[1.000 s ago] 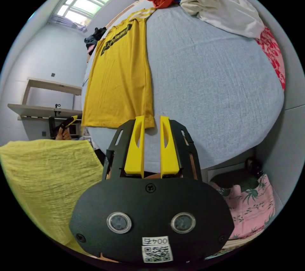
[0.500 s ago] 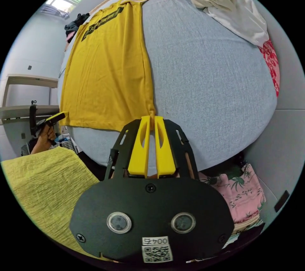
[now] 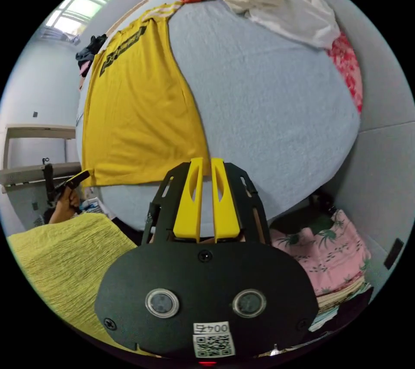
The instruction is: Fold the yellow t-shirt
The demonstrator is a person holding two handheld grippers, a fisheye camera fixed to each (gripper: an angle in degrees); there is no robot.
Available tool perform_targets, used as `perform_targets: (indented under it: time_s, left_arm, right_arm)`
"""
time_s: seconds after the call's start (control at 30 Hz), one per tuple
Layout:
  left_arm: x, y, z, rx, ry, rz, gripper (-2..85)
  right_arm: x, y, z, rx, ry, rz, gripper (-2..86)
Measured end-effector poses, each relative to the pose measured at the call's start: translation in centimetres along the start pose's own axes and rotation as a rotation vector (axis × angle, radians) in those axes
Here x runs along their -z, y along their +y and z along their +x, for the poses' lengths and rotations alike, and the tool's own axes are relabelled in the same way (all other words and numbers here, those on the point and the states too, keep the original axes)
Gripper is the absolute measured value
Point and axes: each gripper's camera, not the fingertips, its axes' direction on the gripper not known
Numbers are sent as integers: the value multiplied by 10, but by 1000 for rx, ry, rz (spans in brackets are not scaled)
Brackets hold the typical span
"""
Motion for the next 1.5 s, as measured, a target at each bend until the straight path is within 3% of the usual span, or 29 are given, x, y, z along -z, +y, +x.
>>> perform_targets:
  time_s: [0.07,0.17,0.27,0.53,0.9,1.17,1.4,1.5]
  left_arm:
    - [-4,-4,8,-20,-29,-19,1]
    - [-8,-7,21,-49,-88,-28,2]
    - [-12,-7,30,-46,-128,-16,2]
    - [-19,-11,49,-65,-200,-20,2]
    - [-16,-18,51,-56,-177,-40,2]
    - [-7,-20,48,-42,-160,-29,3]
    - [6,-21,43,-31,-150,-26,2]
    - [13,-20,40,-15,-138,-16,1]
  right_arm:
    - [11,-18,0,22,55,49,37]
    - [16,-58,0,59,-100,106,36]
    - [4,-105,-12,85,-172,91,44]
    - [-40,-176,-50,129,-131,-2,52]
    - [-78,-192,-67,166,15,-59,50]
    - [-95,-196,-49,100,-67,-69,48]
    - [-113,-194,-68,218,106,-72,19]
    - [-108,-195,-45,123,89,-19,5]
